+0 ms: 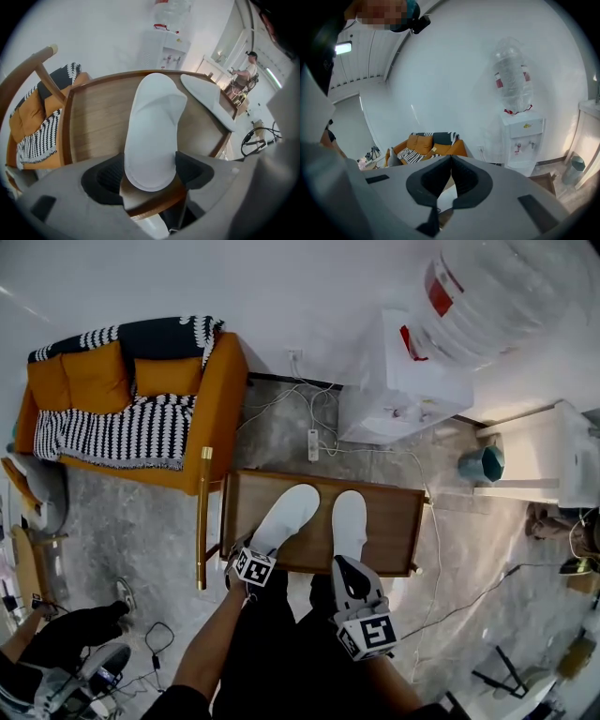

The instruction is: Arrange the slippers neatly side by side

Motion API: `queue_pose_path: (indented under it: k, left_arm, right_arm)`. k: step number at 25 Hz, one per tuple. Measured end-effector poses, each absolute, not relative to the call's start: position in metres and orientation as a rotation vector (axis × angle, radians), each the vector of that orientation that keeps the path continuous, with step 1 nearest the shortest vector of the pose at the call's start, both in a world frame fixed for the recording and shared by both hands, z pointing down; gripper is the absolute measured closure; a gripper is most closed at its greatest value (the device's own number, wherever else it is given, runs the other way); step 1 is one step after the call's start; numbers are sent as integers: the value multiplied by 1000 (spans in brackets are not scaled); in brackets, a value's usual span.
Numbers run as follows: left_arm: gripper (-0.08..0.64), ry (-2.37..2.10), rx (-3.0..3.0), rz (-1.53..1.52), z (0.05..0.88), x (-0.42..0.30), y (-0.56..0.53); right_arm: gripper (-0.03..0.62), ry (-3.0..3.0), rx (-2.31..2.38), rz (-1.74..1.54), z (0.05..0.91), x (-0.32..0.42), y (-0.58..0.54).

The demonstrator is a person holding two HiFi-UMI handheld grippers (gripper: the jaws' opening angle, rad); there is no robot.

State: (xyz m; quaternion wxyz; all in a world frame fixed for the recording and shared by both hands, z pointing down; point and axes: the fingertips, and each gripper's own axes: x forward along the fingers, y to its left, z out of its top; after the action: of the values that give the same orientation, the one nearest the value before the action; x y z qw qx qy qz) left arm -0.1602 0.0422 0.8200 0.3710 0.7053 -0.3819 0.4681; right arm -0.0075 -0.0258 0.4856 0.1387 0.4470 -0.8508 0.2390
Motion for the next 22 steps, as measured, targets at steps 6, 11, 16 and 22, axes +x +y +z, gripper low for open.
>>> queue_pose_path:
  k: [6,11,16,22]
  left_arm:
    - [219,-1005,1729,1154,820,-153,50]
    - [281,-1067,1631,1074,818,-146,55]
    - [327,-1073,1574,998,815,-131,58]
    - [327,-1153,1541,937,804,-129,49]
  right_arm:
    - [580,-2457,1323,681,483,6,-24]
    - [580,-2452,1346,681,483,20,-21]
    - [580,-2453,1353,681,483,31,-15]
    - [580,-2446,1360,678,484,49,-4]
